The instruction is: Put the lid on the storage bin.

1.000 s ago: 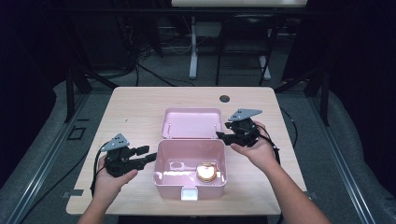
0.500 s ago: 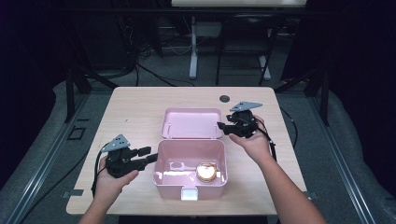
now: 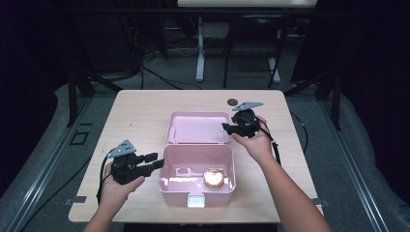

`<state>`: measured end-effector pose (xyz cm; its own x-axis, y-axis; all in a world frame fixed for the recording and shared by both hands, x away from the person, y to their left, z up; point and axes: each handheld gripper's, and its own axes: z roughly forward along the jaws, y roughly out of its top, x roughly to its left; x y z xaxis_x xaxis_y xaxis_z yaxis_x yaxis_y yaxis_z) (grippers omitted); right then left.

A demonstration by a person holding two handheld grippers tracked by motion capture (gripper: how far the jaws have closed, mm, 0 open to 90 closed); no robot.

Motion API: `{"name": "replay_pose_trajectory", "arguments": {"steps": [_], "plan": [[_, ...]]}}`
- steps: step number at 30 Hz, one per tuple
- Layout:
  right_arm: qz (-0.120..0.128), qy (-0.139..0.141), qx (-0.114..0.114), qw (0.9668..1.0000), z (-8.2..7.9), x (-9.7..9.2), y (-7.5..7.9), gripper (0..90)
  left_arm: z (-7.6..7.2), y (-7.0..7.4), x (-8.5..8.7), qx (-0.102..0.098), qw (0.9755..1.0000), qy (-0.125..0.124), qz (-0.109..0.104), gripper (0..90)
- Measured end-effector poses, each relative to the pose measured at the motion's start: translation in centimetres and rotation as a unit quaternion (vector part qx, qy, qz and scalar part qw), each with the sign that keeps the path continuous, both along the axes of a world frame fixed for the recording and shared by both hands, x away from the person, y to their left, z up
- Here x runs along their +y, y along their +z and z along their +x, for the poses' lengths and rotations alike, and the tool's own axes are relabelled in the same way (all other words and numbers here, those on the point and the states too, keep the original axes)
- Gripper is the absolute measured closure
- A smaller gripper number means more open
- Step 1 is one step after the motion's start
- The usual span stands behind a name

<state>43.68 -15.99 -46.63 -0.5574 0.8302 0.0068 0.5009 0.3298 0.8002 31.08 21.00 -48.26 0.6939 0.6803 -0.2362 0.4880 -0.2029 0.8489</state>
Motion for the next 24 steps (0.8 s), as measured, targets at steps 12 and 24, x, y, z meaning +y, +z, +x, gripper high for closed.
{"name": "replay_pose_trajectory", "arguments": {"steps": [12,24], "plan": [[-0.002,-0.041,0.023,0.9989,2.0,0.6,-1.6,56.2,0.0,-0.4,-0.3,0.0,0.9999,-0.015,0.008,62.4],[0.018,-0.074,0.057,0.9954,3.3,0.3,-2.6,67.7,0.0,-0.4,-0.4,0.0,0.9997,-0.02,0.016,70.6]]}}
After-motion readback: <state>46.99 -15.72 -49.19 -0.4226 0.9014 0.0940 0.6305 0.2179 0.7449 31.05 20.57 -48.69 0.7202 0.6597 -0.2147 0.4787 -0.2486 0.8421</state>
